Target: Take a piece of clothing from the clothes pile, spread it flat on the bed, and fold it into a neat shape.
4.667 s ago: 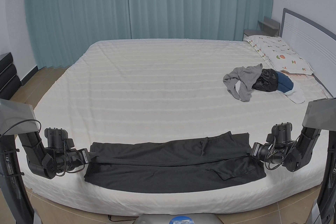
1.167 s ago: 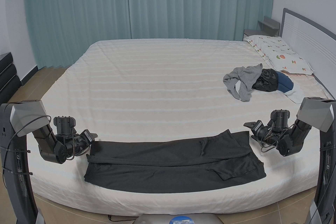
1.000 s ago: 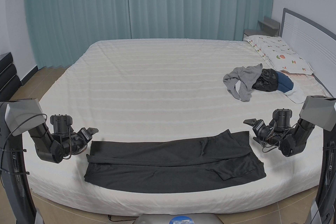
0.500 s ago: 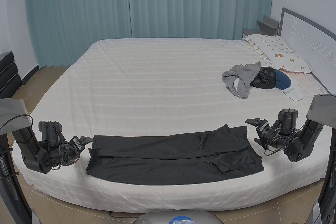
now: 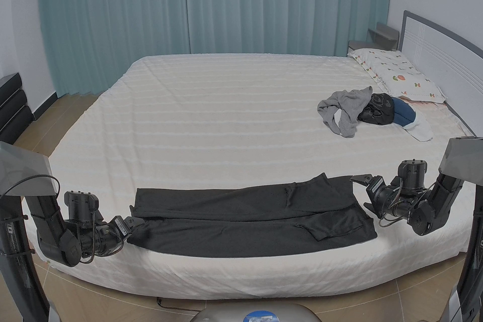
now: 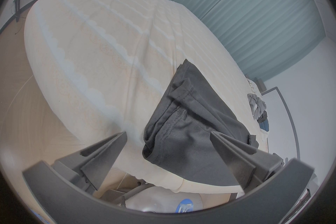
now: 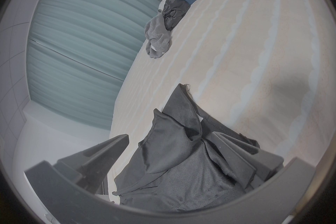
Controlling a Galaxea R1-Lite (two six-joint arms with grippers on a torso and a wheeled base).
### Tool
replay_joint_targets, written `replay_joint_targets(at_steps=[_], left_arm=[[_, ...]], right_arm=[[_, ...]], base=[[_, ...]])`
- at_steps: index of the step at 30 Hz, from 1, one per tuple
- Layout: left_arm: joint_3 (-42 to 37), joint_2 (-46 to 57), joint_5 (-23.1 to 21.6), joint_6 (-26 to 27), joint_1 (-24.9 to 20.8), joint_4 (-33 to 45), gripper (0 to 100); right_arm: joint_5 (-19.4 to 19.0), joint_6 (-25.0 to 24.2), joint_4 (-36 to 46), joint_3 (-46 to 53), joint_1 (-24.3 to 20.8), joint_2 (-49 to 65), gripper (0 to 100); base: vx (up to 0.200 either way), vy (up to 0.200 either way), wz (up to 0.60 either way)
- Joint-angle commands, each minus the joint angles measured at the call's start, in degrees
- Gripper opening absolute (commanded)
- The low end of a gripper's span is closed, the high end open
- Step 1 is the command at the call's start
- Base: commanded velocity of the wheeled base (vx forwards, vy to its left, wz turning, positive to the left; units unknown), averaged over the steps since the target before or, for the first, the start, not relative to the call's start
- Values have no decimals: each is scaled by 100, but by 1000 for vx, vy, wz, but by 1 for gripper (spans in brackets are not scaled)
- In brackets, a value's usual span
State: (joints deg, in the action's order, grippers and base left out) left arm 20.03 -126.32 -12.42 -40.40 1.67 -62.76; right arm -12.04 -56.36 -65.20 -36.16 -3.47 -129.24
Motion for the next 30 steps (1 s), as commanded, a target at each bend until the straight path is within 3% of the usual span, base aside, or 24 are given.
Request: replay_joint_targets(at_steps=[1,6,7,14,20,30], left_arm=[[-8,-103,29,-3,-35,0,100],[-25,-112,47,6,-105,18,100],[-25,-112,47,6,-114,27,0],[-17,-121,275,76,-123,88,0],[-166,-279,697,674,-97,97,0],[-245,-227,768,797,-97,88,0]], right_arm=[[-8,2,-2,-5,-4,-31,100],[0,2,-11,-14,-4,-22,100],[0,2,-11,-14,-4,-22,100],[-8,2,-11,-32,13,-31,100],[0,-7,-11,-41,22,-22,100],[0,-7,-11,-49,22,-22,100]], base=[[0,0,0],[0,0,0],[0,0,0],[0,0,0],[0,0,0],[0,0,0]])
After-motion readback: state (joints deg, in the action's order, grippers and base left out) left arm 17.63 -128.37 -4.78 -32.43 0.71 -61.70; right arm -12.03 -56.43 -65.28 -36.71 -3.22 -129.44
